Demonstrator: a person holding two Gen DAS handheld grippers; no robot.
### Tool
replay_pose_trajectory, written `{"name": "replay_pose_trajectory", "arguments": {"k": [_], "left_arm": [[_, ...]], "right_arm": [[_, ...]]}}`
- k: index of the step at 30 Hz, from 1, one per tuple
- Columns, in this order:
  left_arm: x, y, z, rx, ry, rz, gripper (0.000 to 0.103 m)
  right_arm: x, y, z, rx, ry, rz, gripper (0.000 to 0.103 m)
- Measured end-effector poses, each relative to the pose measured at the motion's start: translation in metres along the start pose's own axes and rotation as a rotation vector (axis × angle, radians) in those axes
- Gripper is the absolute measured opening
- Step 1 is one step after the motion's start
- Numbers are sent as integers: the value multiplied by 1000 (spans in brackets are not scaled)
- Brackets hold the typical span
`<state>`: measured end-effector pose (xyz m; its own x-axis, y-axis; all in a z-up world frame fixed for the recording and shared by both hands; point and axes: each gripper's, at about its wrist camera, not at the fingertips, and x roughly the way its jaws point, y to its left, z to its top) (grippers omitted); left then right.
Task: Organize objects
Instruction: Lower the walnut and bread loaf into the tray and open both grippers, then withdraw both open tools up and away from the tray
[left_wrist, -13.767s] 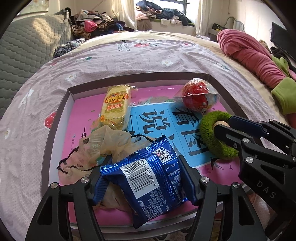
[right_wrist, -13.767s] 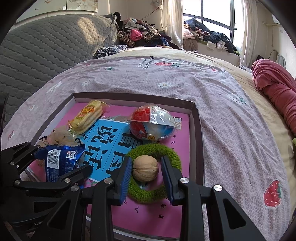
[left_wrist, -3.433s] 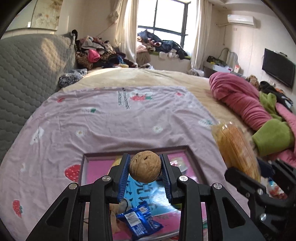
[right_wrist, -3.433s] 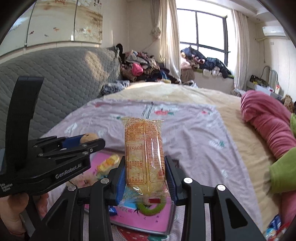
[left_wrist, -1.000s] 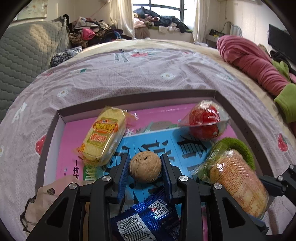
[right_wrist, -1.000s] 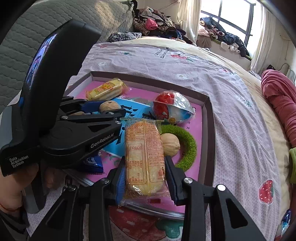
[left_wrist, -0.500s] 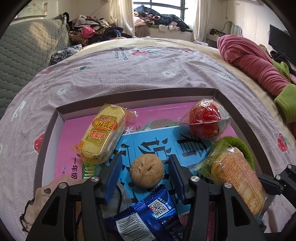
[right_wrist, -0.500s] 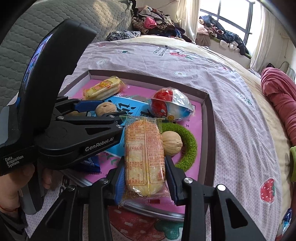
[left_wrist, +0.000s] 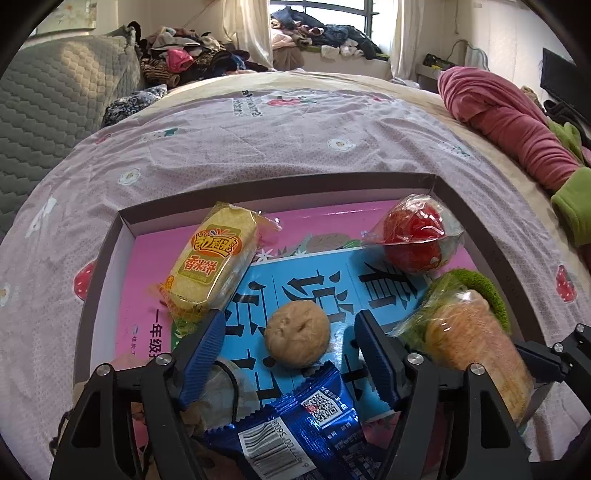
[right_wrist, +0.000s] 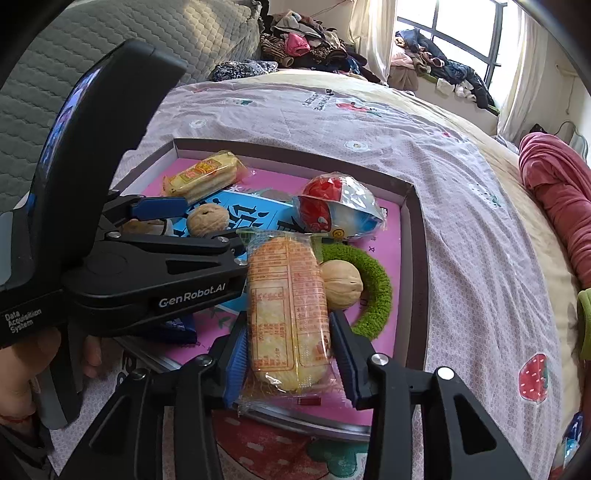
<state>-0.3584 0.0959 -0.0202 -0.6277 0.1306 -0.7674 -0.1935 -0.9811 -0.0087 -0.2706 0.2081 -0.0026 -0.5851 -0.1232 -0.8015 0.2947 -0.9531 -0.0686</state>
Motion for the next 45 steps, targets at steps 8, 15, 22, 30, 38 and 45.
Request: {"name": "replay_pose_trajectory", "arguments": {"k": [8,15,22,30,38,45], "left_arm": [[-15,2,3,-8,-27,8,79],[-20,6,6,-25,-30,-2,84],[-31,13,10,-50,-55,4,102],[-43,20,14,-71,-77,14,102],[-56,27,16,-89,-91,27,102],[-64,26,17,-76,-96,60,102]], "right_arm": [[-4,-2,0,5,-10,-18,52],[-5,-1,1,7,-8,-28,60],[-17,-2,2,14,-43,-47,74],[-24,-6,4,30,-65,-72,84],[-29,-11,8,61,-90,-64,90],[-38,-15,9,78,-120,-80,90]]}}
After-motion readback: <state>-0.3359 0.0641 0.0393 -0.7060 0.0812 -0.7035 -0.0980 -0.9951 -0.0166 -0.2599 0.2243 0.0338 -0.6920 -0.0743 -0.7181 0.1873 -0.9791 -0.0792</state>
